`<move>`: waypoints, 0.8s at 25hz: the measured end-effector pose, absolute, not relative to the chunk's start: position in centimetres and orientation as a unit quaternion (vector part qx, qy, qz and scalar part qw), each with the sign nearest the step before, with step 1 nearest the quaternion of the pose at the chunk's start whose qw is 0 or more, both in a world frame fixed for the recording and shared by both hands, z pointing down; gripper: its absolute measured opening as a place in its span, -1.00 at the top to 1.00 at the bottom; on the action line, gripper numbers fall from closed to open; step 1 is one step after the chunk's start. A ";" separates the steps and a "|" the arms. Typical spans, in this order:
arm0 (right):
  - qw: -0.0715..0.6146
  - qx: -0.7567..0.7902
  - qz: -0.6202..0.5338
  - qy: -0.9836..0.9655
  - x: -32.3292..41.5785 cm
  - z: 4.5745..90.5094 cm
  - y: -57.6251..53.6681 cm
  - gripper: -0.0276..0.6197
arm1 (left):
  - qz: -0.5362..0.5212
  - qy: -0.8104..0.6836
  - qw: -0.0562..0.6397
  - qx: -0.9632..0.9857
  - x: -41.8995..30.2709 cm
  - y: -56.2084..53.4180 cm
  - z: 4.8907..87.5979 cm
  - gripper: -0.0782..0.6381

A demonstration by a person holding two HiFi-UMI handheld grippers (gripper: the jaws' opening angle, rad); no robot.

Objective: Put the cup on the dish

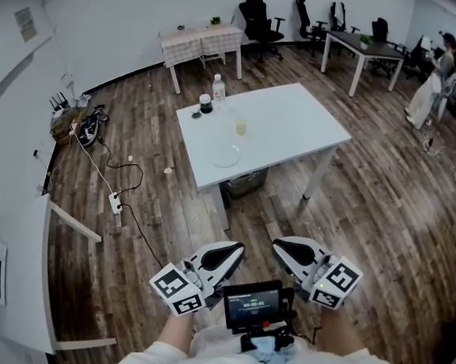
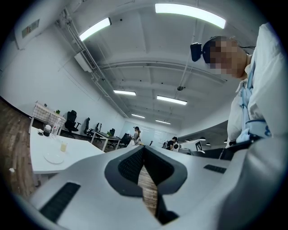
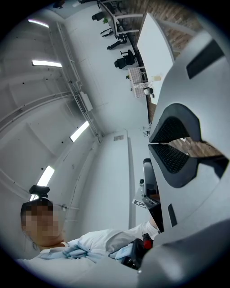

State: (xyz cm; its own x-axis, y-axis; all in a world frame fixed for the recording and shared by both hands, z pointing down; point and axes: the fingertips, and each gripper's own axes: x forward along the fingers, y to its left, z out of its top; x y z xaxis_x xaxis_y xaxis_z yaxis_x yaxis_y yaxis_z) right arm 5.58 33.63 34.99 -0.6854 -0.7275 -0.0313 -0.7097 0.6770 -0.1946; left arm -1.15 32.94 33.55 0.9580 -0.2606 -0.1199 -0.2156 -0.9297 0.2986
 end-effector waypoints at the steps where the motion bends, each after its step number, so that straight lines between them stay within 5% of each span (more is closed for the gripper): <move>1: 0.052 -0.393 -0.084 0.914 5.9 35.1 33.6 0.82 | -0.079 -0.123 0.143 0.979 -0.9 33.0 33.7 0.78; 20: 0.052 -0.384 -0.098 0.917 8.5 36.9 28.6 0.82 | -0.077 -0.146 0.144 0.976 0.8 28.0 35.1 0.78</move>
